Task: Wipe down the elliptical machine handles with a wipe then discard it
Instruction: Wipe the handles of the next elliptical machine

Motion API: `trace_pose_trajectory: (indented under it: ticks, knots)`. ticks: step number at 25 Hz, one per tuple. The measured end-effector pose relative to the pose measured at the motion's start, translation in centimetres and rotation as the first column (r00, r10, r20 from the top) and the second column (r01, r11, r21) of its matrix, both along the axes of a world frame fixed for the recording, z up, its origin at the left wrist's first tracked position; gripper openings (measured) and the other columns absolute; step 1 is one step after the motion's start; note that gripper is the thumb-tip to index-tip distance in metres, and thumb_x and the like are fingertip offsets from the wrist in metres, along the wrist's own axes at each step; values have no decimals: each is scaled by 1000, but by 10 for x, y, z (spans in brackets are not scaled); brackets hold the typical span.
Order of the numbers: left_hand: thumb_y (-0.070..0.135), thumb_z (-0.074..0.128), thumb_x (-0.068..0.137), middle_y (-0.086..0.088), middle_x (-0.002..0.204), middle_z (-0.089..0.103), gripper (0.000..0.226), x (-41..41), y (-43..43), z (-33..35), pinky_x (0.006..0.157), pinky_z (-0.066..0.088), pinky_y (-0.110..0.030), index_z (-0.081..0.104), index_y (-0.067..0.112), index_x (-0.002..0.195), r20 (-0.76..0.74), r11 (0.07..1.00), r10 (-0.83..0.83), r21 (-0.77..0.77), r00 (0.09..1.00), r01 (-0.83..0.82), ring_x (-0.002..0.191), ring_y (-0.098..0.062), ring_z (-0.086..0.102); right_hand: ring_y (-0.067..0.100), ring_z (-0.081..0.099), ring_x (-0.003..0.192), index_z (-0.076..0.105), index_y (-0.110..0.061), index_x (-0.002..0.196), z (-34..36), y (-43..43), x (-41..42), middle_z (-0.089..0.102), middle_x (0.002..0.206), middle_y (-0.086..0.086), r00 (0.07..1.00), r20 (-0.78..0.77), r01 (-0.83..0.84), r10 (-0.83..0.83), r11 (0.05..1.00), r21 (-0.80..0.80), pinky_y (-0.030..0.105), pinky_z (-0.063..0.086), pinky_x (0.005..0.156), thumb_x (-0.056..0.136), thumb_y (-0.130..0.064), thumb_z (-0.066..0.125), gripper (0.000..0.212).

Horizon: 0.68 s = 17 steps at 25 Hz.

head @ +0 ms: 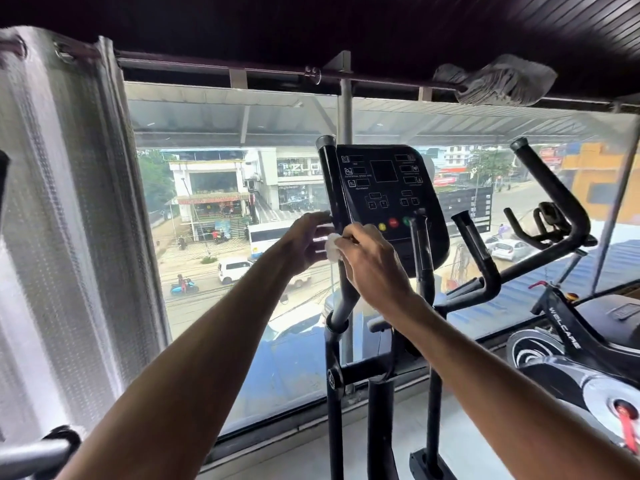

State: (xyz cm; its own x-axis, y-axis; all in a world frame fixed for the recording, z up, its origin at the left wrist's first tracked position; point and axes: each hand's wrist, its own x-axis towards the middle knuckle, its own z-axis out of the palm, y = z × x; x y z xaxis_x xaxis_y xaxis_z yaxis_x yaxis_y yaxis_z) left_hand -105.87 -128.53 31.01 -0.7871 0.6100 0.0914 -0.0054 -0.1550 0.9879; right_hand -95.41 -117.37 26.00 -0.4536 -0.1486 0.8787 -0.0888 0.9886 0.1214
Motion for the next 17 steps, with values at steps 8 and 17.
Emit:
trace_pose_trajectory:
  ticks: [8, 17]
  knots:
    - [22, 55, 97, -7, 94, 66, 18, -32, 9, -2, 78, 56, -36, 70, 13, 100, 74, 979, -119, 173, 990, 104, 80, -22, 64, 20, 61, 87, 76, -9, 107, 56, 14, -15, 64, 98, 8, 986, 152, 21, -63, 964, 265, 35, 61, 79, 88, -10, 75, 19]
    - [28, 63, 101, -4, 112, 66, 19, -47, 11, -4, 73, 57, -28, 67, 17, 117, -55, 970, -161, 173, 985, 168, 97, -22, 61, 21, 60, 94, 76, -1, 101, 34, -11, 2, 64, 105, 13, 970, 219, 38, -108, 953, 301, 37, 62, 80, 91, -9, 59, 21]
